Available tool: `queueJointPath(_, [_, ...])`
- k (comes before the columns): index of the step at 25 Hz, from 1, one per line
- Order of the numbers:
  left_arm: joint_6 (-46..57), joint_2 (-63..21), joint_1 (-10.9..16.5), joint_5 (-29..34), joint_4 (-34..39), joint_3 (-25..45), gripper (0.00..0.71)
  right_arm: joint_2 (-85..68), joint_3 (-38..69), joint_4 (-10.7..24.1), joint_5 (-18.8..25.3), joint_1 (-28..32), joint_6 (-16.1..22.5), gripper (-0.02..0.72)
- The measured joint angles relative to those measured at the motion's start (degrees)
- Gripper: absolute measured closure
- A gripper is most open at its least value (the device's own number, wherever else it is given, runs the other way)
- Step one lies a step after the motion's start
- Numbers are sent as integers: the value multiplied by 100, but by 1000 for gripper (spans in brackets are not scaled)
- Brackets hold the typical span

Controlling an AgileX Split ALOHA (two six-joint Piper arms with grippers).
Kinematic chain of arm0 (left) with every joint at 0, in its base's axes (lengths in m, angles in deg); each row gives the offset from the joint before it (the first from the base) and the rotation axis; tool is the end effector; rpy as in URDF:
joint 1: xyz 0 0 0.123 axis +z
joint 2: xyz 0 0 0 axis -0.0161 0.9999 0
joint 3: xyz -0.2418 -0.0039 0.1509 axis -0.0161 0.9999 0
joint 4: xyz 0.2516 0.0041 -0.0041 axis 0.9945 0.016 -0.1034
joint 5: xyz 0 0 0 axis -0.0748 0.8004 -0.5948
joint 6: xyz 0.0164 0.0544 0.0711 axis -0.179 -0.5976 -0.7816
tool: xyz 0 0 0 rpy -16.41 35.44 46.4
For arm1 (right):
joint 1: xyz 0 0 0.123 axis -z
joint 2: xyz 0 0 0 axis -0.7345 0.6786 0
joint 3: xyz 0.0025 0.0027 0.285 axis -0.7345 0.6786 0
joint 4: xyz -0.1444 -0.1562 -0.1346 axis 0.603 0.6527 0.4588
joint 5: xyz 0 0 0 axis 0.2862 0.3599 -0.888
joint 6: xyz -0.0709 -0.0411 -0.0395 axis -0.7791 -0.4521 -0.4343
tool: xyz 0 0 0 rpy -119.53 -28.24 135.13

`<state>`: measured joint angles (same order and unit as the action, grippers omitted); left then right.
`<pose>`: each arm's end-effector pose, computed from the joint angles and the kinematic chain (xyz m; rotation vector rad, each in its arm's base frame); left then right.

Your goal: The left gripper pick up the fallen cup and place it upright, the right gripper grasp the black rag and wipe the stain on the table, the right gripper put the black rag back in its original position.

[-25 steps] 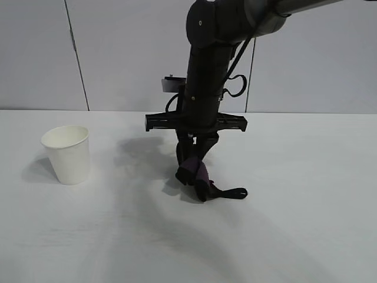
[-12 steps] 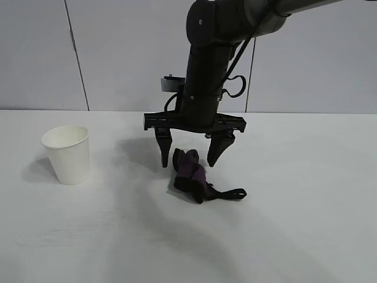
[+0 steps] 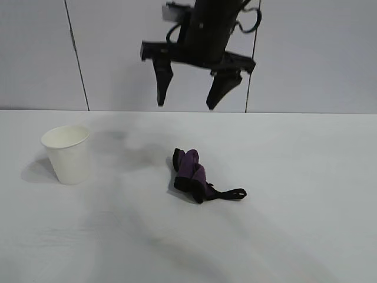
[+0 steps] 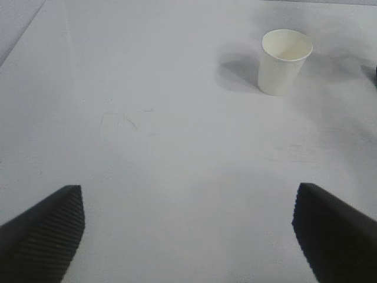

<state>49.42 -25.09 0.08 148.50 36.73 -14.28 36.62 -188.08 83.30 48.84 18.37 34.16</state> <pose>-0.0081 -0.0001 0.2663 0.0071 2.1154 0.0250 0.4011 0.2292 0.2837 -0.3744 2.7266 0.3158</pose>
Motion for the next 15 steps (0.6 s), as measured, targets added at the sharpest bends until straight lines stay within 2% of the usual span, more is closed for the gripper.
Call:
queueJointPath(5, [0,0,0,0,0,0,20,-1122,0,-2,241,-260,-224,123])
queueJointPath(9, [0,0,0,0,31,0,20,-1865,0,108,444,-754,-339,123])
queueJointPath(13, [0,0,0,0,31,0,20,-2475,0,416,706,-1542,-333,126])
queueJointPath(15, [0,0,0,0,31,0,20,-2750,0,717,782,-2011,-292,129])
